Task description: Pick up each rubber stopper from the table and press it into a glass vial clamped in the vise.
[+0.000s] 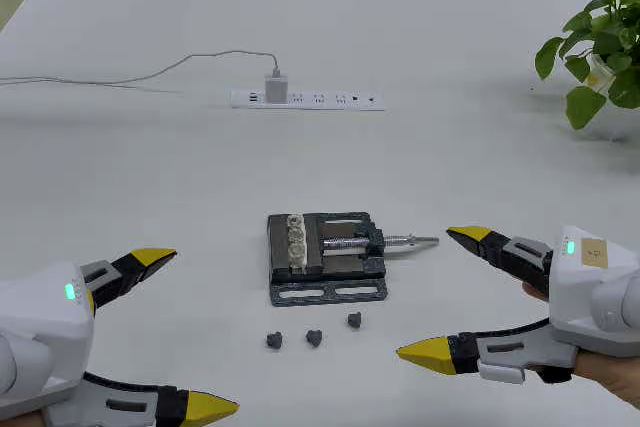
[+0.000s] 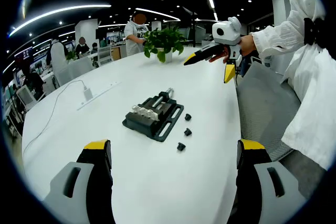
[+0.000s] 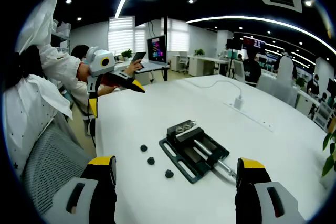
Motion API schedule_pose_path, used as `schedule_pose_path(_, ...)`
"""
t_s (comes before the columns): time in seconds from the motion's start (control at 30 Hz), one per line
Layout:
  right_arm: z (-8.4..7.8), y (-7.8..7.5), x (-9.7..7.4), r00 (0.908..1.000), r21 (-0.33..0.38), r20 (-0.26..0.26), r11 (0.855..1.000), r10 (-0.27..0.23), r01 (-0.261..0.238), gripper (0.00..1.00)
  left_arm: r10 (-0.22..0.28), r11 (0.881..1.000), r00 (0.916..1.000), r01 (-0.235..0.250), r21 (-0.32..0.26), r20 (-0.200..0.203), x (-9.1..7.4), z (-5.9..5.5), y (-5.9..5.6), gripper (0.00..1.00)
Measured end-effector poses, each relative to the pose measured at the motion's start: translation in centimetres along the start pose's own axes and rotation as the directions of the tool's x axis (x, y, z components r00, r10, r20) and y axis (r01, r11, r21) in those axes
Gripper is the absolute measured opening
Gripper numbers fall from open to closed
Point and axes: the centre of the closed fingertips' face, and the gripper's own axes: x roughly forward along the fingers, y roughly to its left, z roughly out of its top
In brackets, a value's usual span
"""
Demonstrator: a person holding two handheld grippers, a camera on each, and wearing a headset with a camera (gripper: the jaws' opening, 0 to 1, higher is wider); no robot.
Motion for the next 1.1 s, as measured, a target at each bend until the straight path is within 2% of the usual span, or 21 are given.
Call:
schedule_pose_path(0.87, -0.22, 0.0, -0.06, 1.0, 0.008, -0.001, 1.0, 0.001, -0.001, 0.93, -0.014, 1.0, 0.9998, 0.014, 0.013, -0.014, 0.26, 0.15, -0.4, 0.97)
schedule_pose_path(1.1, -0.25, 0.03, -0.15, 1.0, 0.009, -0.002, 1.0, -0.001, 0.001, 0.93, -0.032, 0.999, 0.9985, 0.034, 0.039, -0.045, 0.6, -0.25, -0.36, 0.93)
